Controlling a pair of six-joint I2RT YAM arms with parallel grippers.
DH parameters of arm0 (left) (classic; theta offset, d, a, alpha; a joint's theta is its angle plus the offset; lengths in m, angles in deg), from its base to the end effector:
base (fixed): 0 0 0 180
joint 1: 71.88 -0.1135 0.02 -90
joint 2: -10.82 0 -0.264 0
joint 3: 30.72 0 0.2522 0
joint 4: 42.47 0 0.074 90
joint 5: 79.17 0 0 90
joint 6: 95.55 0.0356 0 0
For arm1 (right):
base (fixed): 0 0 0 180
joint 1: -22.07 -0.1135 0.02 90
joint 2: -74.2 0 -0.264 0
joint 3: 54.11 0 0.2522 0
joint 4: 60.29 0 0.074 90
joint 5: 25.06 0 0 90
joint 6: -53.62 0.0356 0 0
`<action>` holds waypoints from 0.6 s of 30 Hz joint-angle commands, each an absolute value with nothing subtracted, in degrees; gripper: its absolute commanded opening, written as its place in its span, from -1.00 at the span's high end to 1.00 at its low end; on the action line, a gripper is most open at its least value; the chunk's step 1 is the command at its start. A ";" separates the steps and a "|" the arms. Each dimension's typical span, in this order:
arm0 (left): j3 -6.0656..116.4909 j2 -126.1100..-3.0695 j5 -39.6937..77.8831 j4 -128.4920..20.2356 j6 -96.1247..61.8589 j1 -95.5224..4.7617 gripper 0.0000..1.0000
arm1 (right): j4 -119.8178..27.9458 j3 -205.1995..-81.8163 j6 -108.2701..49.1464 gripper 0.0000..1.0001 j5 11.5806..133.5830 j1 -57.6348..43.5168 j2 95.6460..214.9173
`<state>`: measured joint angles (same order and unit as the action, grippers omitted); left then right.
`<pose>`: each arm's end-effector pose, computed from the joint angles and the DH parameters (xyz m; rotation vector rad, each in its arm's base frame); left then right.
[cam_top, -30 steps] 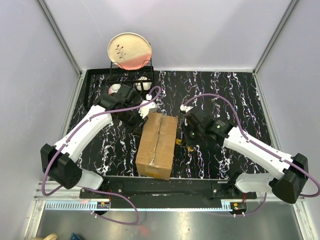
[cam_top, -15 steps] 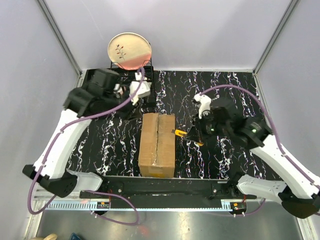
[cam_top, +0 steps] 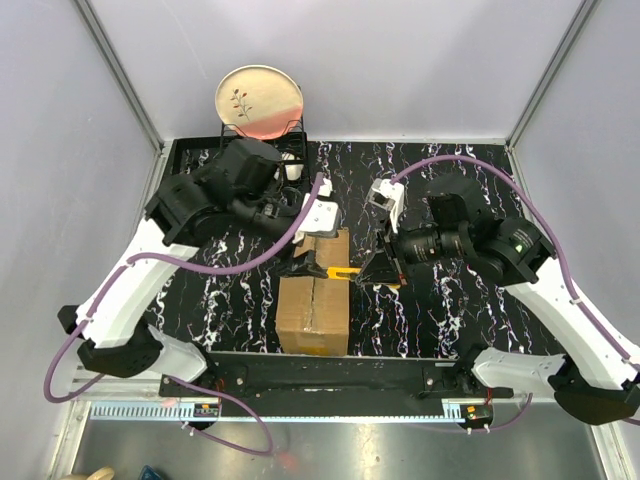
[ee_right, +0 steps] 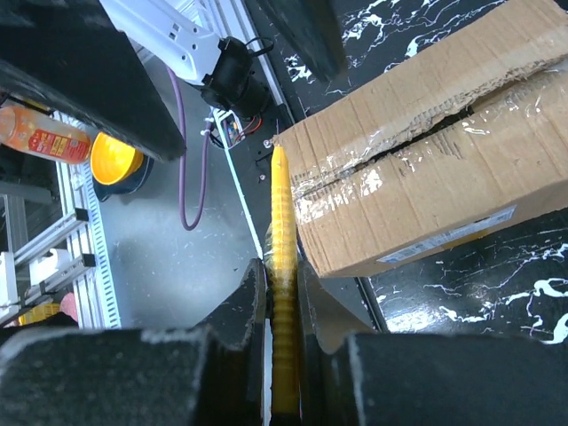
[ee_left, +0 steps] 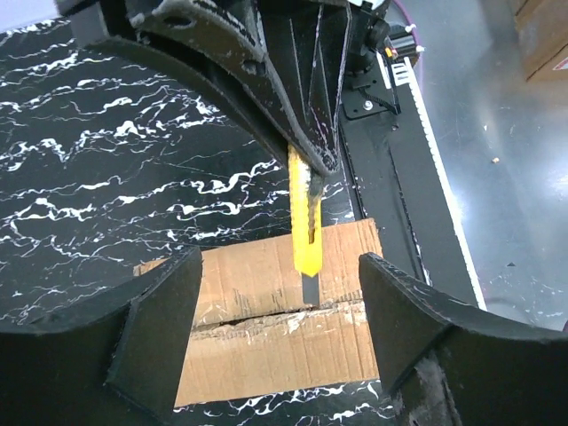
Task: Unpack the express box
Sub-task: Cut the express box at the center of the board.
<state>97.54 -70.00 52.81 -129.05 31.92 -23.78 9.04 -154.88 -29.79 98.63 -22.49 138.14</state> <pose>0.1335 -0.1844 0.4965 1.7597 1.3201 -0.9220 0.1239 0.1497 0.4462 -1.0715 1.9804 1.1327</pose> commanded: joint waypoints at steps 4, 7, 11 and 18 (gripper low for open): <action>97.48 -71.79 53.28 -127.60 32.33 -21.78 -0.51 | 10.07 -159.45 -35.32 1.00 101.68 -22.40 138.80; 97.83 -73.20 55.12 -128.47 31.98 -21.26 -0.44 | 11.30 -160.42 -36.11 1.00 100.45 -22.49 138.89; 100.80 -76.80 55.66 -132.59 32.15 -20.03 -0.20 | 10.51 -160.77 -38.40 1.00 99.57 -22.41 138.54; 105.29 -81.90 53.82 -135.24 31.97 -18.97 0.70 | 7.00 -158.75 -39.10 1.00 97.11 -22.67 137.49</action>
